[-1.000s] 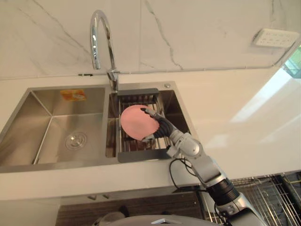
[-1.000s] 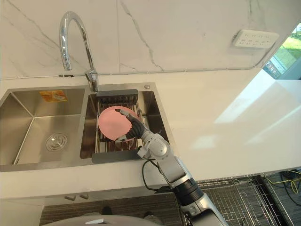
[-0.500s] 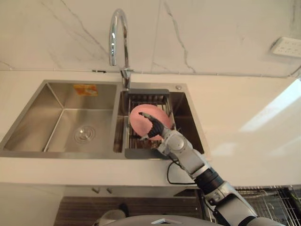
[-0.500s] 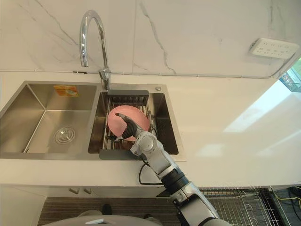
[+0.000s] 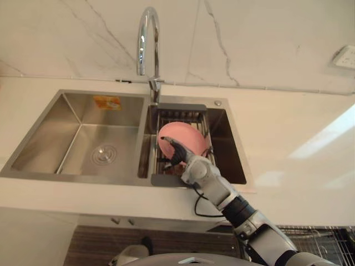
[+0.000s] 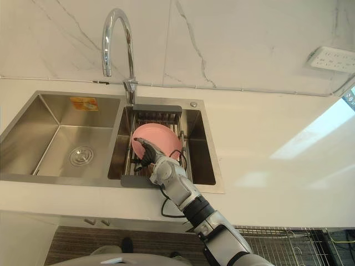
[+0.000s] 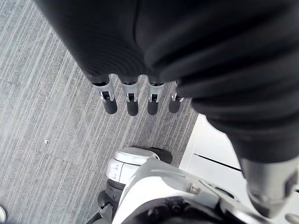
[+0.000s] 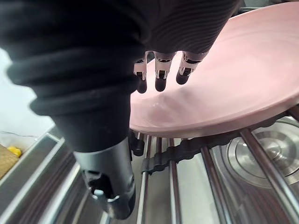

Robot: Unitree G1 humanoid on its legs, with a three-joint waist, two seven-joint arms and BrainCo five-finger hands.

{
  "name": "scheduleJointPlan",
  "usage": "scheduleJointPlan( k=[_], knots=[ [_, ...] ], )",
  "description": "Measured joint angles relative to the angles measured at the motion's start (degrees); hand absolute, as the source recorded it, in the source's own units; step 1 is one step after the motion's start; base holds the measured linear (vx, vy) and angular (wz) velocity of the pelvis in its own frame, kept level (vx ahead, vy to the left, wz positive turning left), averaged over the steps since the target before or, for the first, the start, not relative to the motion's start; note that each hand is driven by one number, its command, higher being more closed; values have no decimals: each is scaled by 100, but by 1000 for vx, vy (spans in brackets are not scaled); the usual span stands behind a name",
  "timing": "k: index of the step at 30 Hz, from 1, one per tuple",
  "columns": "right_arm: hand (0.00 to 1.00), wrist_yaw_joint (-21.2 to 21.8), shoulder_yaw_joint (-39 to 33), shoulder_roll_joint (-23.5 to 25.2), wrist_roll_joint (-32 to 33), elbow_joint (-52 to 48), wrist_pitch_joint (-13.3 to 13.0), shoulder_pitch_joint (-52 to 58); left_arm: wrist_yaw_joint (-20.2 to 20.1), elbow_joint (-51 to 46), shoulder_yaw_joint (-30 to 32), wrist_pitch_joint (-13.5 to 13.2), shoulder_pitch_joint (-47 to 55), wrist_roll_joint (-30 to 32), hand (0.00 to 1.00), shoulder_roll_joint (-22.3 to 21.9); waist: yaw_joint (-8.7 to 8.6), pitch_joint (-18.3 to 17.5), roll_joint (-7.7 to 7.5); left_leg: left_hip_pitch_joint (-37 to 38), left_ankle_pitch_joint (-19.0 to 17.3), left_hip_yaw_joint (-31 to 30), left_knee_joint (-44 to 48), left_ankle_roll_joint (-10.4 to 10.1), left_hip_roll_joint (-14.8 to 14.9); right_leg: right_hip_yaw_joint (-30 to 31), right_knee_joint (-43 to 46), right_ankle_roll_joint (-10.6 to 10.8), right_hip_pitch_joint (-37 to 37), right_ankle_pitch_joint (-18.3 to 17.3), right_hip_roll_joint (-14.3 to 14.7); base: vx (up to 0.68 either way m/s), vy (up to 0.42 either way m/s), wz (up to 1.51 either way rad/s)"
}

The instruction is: Walk over to the sink, pick up the cup, carry it to the dishwasher, place the cup inside the dishwasher, then close the dishwasher door

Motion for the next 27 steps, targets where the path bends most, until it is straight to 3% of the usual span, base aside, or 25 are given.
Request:
scheduleJointPlan(
  k=[4, 16, 27],
  knots=[
    [0, -45, 67, 101, -422, 96, 33, -18, 0, -1, 0, 0, -4, 4, 0, -32, 14, 6, 2, 4, -1, 3, 0, 0, -2, 7, 3, 0, 0, 0, -4, 0, 0, 0],
    [0, -463, 348, 365, -1902, 408, 505, -177, 2, -4, -12, 30, -43, 38, 0, -40, 58, 107, 27, 73, -32, 12, -2, -43, 0, 17, 45, -12, 52, -25, -16, 0, 0, 0],
    [0, -949, 523, 531, -2692, 874, 910, -406, 4, -6, -174, 33, -89, 58, 0, 36, 171, 120, -28, 84, -40, -14, -4, -29, -43, -22, 78, -5, 71, -54, -68, 0, 0, 2]
  ],
)
